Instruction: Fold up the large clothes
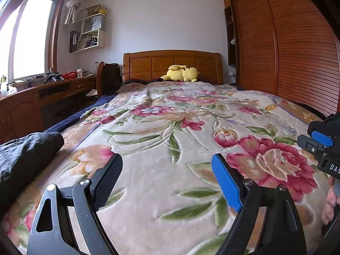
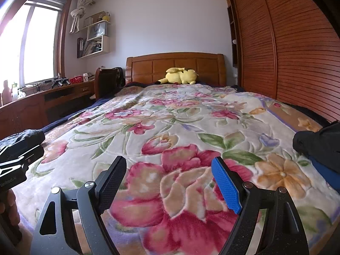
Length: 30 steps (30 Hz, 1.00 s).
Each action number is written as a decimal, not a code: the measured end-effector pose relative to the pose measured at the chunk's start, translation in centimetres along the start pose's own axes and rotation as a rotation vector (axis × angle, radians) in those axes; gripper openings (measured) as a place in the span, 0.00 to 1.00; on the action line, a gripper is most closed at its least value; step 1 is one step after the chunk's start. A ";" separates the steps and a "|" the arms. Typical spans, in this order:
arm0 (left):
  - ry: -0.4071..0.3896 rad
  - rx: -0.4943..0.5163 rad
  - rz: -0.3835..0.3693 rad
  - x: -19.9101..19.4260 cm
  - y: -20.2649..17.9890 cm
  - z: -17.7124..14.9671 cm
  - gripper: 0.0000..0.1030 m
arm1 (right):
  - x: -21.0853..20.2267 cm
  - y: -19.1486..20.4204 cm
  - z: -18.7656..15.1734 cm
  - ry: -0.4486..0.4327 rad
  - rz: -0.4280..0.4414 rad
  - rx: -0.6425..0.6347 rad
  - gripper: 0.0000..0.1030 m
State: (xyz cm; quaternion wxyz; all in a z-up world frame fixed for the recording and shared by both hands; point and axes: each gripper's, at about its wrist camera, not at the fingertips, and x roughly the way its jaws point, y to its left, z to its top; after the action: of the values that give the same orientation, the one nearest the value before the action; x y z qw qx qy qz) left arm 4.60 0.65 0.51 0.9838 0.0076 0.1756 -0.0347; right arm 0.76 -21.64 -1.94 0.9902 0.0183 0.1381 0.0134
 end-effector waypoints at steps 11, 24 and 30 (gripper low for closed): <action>-0.002 0.002 0.001 0.0 -0.2 0.0 0.84 | 0.4 0.0 -0.1 -0.006 -0.002 -0.003 0.81; -0.002 0.004 0.001 -0.1 -0.2 0.0 0.84 | 0.5 0.0 0.0 -0.006 -0.002 -0.003 0.81; -0.002 0.005 0.001 -0.1 -0.2 0.0 0.84 | 0.5 -0.1 0.0 -0.008 0.000 -0.004 0.81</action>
State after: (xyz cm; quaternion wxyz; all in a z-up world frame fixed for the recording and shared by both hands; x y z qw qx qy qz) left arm 4.52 0.49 0.49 0.9840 0.0101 0.1744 -0.0345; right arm 1.22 -21.75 -2.13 0.9907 0.0166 0.1341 0.0134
